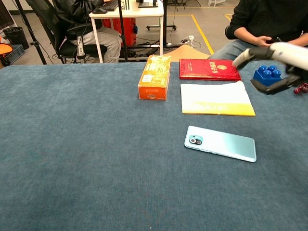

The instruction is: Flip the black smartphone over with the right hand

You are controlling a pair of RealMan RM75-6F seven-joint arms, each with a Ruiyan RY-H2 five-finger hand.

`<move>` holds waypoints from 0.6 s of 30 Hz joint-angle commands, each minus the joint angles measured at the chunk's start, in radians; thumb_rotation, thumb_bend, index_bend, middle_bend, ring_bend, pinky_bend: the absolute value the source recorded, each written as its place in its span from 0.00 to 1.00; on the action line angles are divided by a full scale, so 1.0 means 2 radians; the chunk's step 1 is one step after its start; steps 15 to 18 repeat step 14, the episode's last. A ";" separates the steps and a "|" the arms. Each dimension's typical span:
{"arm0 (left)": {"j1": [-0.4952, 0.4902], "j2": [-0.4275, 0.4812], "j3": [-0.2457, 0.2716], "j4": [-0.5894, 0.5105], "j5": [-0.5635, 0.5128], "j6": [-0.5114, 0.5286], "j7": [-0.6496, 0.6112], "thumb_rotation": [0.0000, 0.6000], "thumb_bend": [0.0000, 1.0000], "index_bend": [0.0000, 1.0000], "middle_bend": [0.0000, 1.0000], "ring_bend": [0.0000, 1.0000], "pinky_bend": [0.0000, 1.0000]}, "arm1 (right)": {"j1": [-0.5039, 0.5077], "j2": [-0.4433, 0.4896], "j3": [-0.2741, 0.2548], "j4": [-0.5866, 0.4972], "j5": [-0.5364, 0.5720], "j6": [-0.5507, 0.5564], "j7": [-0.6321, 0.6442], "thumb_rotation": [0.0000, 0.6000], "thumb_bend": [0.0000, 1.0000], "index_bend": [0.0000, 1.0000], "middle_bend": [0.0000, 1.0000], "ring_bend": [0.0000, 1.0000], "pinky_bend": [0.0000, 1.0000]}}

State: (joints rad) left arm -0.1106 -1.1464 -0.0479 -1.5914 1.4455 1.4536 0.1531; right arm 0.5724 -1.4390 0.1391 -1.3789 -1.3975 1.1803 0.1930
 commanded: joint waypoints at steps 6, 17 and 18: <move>0.004 0.004 0.007 0.002 0.018 0.010 -0.017 1.00 0.00 0.00 0.00 0.00 0.00 | -0.111 0.097 -0.057 -0.088 -0.070 0.144 -0.082 1.00 0.00 0.01 0.00 0.00 0.00; 0.010 0.015 0.012 -0.006 0.031 0.020 -0.032 1.00 0.00 0.00 0.00 0.00 0.00 | -0.166 0.121 -0.069 -0.119 -0.053 0.187 -0.118 1.00 0.00 0.00 0.00 0.00 0.00; 0.010 0.015 0.012 -0.006 0.031 0.020 -0.032 1.00 0.00 0.00 0.00 0.00 0.00 | -0.166 0.121 -0.069 -0.119 -0.053 0.187 -0.118 1.00 0.00 0.00 0.00 0.00 0.00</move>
